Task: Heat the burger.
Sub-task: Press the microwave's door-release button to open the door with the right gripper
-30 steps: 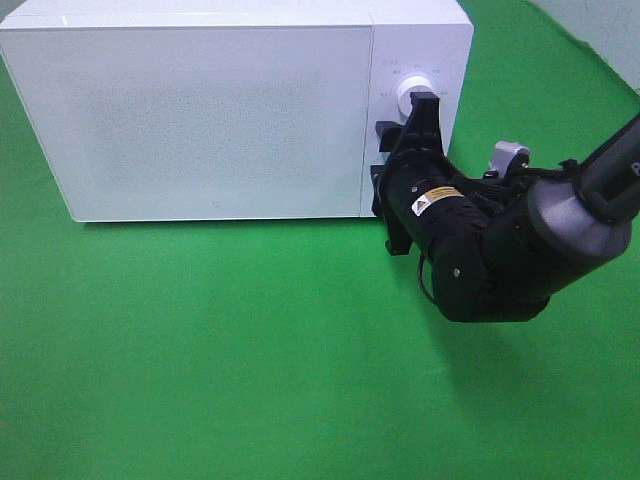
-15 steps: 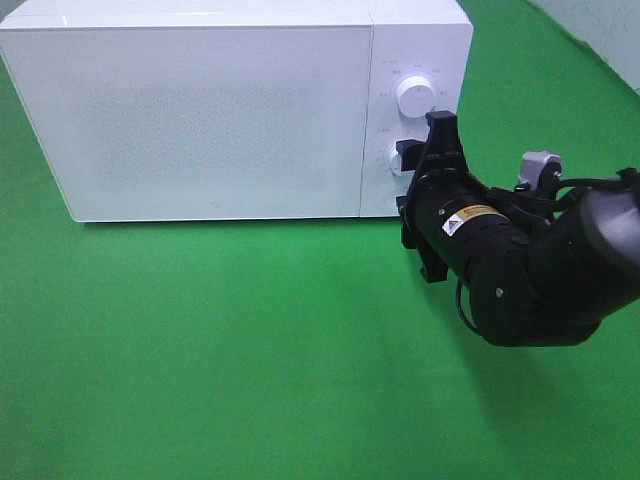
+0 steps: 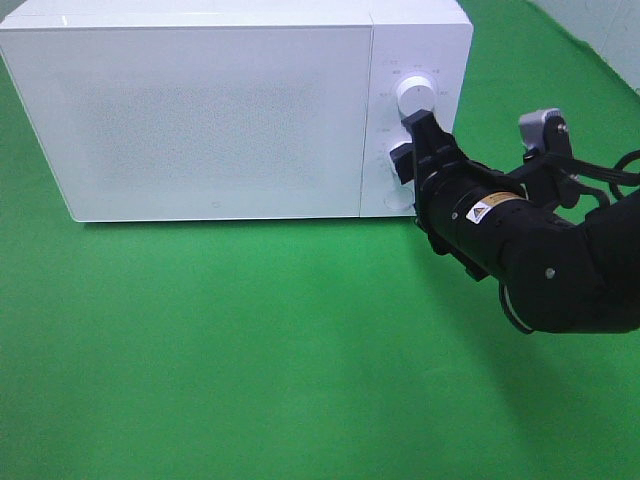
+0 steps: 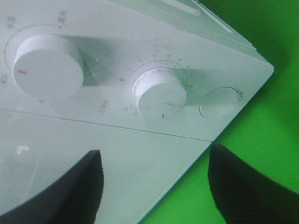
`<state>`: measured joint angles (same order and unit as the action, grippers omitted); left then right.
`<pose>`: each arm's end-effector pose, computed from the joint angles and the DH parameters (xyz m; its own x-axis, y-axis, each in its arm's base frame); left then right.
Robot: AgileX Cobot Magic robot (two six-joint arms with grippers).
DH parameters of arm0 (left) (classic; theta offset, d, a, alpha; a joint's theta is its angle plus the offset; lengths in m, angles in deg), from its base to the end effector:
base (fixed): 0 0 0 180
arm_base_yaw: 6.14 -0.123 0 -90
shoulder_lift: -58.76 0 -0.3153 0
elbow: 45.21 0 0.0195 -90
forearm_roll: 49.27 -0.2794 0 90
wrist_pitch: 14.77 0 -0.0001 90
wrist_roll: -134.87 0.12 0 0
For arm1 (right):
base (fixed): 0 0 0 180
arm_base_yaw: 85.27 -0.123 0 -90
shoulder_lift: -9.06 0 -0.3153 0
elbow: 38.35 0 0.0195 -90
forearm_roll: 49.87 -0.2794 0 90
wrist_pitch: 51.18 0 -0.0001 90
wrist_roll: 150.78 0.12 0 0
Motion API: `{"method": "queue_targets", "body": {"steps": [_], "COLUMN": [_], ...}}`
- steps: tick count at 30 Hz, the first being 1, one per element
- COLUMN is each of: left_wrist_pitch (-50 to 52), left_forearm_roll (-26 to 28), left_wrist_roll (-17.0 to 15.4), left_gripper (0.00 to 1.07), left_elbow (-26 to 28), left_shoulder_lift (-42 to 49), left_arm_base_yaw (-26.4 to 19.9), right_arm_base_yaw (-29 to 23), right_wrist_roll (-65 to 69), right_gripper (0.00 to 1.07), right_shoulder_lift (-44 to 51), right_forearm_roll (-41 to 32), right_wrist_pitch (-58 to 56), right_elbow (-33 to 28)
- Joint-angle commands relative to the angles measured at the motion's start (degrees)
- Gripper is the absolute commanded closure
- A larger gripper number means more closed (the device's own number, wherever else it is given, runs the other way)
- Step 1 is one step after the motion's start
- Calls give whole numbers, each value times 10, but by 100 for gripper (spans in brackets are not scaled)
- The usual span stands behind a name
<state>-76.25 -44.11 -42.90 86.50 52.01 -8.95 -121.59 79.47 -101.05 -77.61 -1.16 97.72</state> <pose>0.0122 -0.0089 0.2828 -0.4445 -0.0260 -0.8954 0.0200 0.9990 -0.0389 0.3115 0.1759 0.1426 -0.3477 0.8263 -0.4431 0.1255 0.5093 0.8514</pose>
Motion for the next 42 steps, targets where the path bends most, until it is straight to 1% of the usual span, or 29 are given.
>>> {"method": "queue_targets", "body": {"steps": [1,2,5,6,7,8,9,10,11,13,14,15,18,19,22,24,25,26,27,28,31,33,34,37,42], "left_wrist_pitch": [2,2,2,2,2,2,2,2,2,2,2,2,2,2,2,2,2,2,2,2,2,2,2,2,2], "left_forearm_roll": [-1,-1,-1,-1,-1,-1,-1,-1,-1,-1,-1,-1,-1,-1,-1,-1,-1,-1,-1,-1,-1,-1,-1,-1,-1], "left_wrist_roll": [0,0,0,0,0,0,0,0,0,0,0,0,0,0,0,0,0,0,0,0,0,0,0,0,0], "left_gripper": [6,6,6,6,6,6,6,6,6,6,6,6,6,6,6,6,6,6,6,6,6,6,6,6,6], "left_elbow": [-2,-2,-2,-2,-2,-2,-2,-2,-2,-2,-2,-2,-2,-2,-2,-2,-2,-2,-2,-2,-2,-2,-2,-2,-2], "left_shoulder_lift": [9,9,9,9,9,9,9,9,9,9,9,9,9,9,9,9,9,9,9,9,9,9,9,9,9], "left_arm_base_yaw": [-2,-2,-2,-2,-2,-2,-2,-2,-2,-2,-2,-2,-2,-2,-2,-2,-2,-2,-2,-2,-2,-2,-2,-2,-2], "right_arm_base_yaw": [1,1,1,1,1,1,1,1,1,1,1,2,2,2,2,17,17,30,30,40,45,49,49,49,49], "right_wrist_roll": [-139,-209,-242,-300,-300,-352,-352,-407,-407,-492,-492,-521,-535,-556,-566,-568,-568,-568,-568,-568,-567,-553,-553,-533,-529], "right_gripper": [44,43,41,37,37,32,32,28,28,28,28,29,29,30,31,31,31,31,31,31,31,31,31,31,31], "right_shoulder_lift": [33,46,52,64,64,75,75,85,85,102,102,112,115,123,126,132,132,135,135,138,139,154,154,186,225], "right_forearm_roll": [9,17,19,19,19,19,19,19,19,19,19,20,21,26,38,80,80,108,108,135,146,183,183,211,232], "right_wrist_pitch": [-78,-108,-119,-143,-143,-168,-168,-194,-194,-248,-248,-281,-298,-324,-348,-454,-454,-511,-511,-566,-591,-650,-650,-688,-740], "right_elbow": [-2,-2,-2,-2,-2,-1,-1,-1,-1,-1,-1,-1,-1,-1,1,27,27,46,46,65,74,95,95,108,123]}}
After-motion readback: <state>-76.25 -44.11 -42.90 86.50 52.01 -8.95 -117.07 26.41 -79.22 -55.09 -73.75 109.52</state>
